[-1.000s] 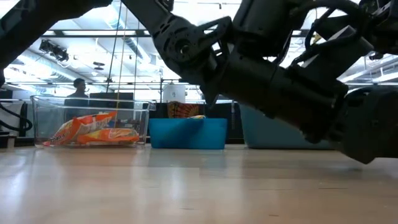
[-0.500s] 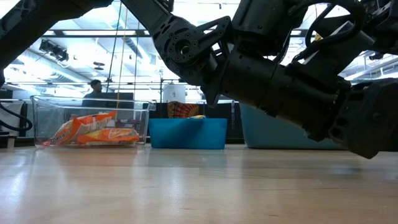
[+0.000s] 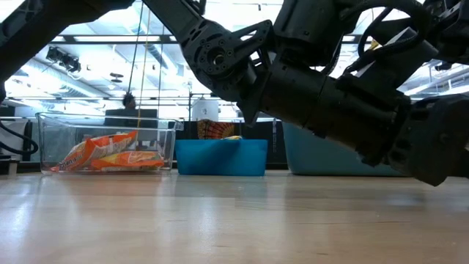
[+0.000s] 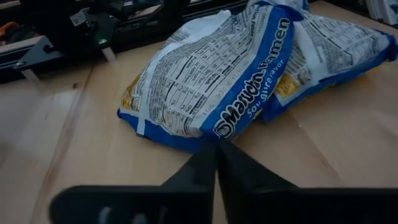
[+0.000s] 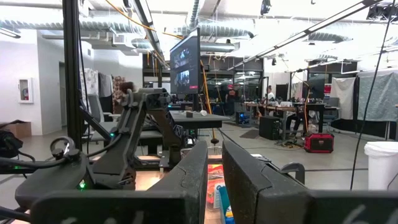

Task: Sort Maruchan noodles
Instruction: Put the blue noodle pack into the blue bin

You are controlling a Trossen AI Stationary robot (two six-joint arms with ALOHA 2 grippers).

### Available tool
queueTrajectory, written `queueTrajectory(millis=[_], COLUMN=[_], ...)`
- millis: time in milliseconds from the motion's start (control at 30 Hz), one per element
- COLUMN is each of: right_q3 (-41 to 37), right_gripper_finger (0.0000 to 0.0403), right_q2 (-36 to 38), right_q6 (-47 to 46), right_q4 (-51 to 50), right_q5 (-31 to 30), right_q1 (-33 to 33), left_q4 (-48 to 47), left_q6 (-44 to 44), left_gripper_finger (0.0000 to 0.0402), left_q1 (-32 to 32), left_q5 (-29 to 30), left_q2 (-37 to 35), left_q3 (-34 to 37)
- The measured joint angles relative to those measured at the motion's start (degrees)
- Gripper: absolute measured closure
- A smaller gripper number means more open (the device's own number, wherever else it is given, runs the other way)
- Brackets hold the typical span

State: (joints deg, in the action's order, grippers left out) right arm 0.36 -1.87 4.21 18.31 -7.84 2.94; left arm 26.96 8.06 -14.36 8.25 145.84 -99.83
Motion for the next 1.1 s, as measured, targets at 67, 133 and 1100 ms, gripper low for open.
queueTrajectory(millis=[67, 133, 1100], right_q3=[0.0, 0.0, 0.0], right_gripper_finger=[0.0348, 0.0348, 0.0348], right_q2=[0.0, 0.0, 0.01], right_q6=[0.02, 0.01, 0.02], right_q4=[0.0, 0.0, -0.03], right_q5=[0.0, 0.0, 0.01], right_q1=[-0.01, 0.0, -0.01], left_q4=[0.15, -0.21, -23.85], left_q6=[-0.25, -0.05, 12.14], left_gripper_finger=[0.0394, 0.0393, 0.0399], left_q1=[0.19, 0.38, 1.96], left_q5=[0.02, 0.0, 15.45], left_q2=[0.0, -0.39, -18.7], left_q3=[0.0, 0.05, 0.04])
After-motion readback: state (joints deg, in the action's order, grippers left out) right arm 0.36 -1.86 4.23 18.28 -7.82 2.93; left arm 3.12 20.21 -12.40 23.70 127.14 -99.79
